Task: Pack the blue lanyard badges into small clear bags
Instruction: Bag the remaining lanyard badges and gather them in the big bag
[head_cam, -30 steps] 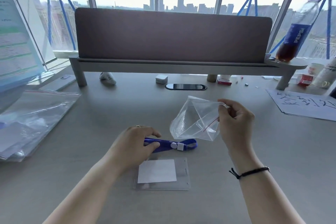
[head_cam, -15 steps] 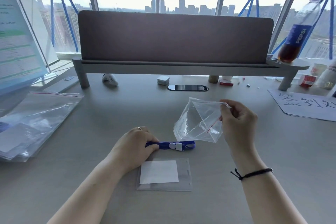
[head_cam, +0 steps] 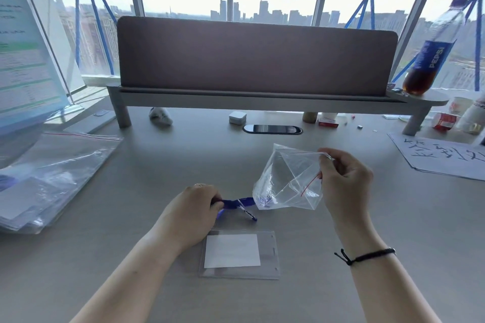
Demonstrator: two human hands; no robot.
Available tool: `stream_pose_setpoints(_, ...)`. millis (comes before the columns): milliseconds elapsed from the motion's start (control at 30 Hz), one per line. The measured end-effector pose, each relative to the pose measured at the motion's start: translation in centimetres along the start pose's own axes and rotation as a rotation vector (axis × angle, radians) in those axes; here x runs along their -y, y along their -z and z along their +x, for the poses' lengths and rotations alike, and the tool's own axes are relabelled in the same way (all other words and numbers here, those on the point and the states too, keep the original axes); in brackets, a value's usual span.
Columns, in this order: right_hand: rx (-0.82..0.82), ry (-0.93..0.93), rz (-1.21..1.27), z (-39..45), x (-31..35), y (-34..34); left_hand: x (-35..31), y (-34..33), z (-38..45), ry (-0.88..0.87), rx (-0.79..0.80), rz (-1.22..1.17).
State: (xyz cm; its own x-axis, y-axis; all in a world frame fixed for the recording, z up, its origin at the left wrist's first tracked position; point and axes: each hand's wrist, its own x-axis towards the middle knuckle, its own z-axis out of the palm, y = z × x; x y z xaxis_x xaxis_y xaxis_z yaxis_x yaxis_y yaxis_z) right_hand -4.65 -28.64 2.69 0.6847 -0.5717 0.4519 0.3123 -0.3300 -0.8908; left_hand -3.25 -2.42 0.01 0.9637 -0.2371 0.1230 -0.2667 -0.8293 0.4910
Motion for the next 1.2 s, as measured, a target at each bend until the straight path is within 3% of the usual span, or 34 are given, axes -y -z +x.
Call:
stream_pose_setpoints(133, 0.004, 0.008, -0.013, 0.1, -0.1, -0.1, 0.0, -0.1, -0.3, 0.003, 0.059, 0.032)
stream_pose_setpoints(333, 0.014, -0.003, 0.004, 0.1, 0.0, 0.0, -0.2, 0.3, -0.5, -0.015, 0.023, 0.182)
stream_pose_setpoints(667, 0.019, 0.008, 0.031, -0.1, 0.2, -0.1, -0.6, -0.7, -0.2, -0.009, -0.011, 0.042)
stream_pose_setpoints(867, 0.014, 0.0, 0.032, -0.1, 0.1, -0.1, -0.9, -0.9, -0.2, 0.008, -0.041, 0.155)
stream_pose_setpoints(933, 0.01, -0.005, 0.031, -0.1, 0.2, -0.1, -0.7, -0.6, -0.2, 0.04, -0.061, 0.091)
stream_pose_setpoints(1067, 0.007, 0.009, 0.015, -0.1, 0.1, 0.0, -0.5, 0.0, -0.3, 0.037, -0.107, -0.29)
stream_pose_setpoints(1200, 0.011, 0.006, 0.021, 0.0, 0.0, 0.0, -1.0, 0.3, -0.4, -0.019, -0.176, -0.343)
